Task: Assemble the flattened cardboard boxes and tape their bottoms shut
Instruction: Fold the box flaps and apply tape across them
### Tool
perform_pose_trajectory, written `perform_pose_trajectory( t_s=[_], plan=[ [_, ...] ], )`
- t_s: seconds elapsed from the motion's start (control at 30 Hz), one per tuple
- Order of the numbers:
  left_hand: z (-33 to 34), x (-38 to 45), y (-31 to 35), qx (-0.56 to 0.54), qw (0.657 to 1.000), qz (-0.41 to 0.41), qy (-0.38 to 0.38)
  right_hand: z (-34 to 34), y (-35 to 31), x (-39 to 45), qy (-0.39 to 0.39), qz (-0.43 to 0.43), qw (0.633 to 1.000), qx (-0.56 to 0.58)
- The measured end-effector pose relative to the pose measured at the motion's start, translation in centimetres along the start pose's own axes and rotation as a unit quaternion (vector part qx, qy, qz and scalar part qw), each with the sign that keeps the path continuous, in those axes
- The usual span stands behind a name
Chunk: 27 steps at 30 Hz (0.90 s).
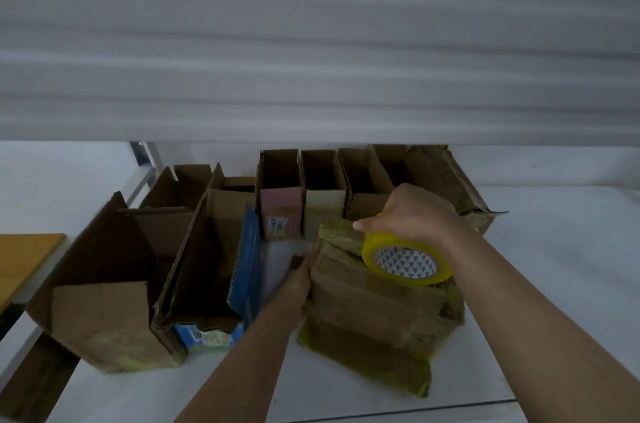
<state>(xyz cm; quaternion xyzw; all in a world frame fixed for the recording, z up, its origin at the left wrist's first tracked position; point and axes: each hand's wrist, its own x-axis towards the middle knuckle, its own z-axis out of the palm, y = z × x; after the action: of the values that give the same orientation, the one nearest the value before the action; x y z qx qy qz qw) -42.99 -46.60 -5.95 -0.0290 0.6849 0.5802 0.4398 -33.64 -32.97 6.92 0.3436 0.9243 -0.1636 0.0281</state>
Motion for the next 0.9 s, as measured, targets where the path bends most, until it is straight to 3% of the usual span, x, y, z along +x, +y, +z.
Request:
perform_pose_trajectory(
  t_s=[0.2, 0.27, 0.37, 0.43, 0.57, 0.73, 0.83, 0.9],
  plan=[
    [-0.5, 0.0, 1.1, 0.024, 0.999, 0.011, 0.043, 0.1, -0.2, 0.0, 0.002, -0.002, 1.000, -0.013],
    [-0.9, 0.7, 1.9, 0.087, 0.988, 0.097, 0.080, 0.2, 0.0, 0.0, 0.000, 0.000, 1.000, -0.009],
    [0.0, -0.5, 4.4, 0.142, 0.934, 0.297, 0.141, 0.2, 0.1, 0.0, -0.001, -0.005, 1.000, -0.006],
    [1.7, -1.4, 5.8, 0.150, 0.912, 0.365, 0.109, 0.3, -0.1, 0.1, 0.004, -0.008, 1.000, -0.003],
    [4.3, -0.9, 5.4, 0.321, 0.890, 0.320, 0.057, 0.3, 0.9, 0.4, 0.002, -0.015, 0.992, 0.124],
    [4.3, -0.1, 4.0, 0.363, 0.854, 0.355, 0.109, 0.6, 4.1, -2.2, -0.018, -0.016, 0.918, 0.395],
    [4.4, 0.2, 3.9, 0.361, 0.856, 0.349, 0.118, 1.8, 6.2, -3.1, -0.003, -0.004, 0.838, 0.546],
    [4.4, 0.2, 4.0, 0.370, 0.852, 0.347, 0.128, 2.3, 7.1, -3.2, -0.003, -0.011, 0.836, 0.549]
  ],
)
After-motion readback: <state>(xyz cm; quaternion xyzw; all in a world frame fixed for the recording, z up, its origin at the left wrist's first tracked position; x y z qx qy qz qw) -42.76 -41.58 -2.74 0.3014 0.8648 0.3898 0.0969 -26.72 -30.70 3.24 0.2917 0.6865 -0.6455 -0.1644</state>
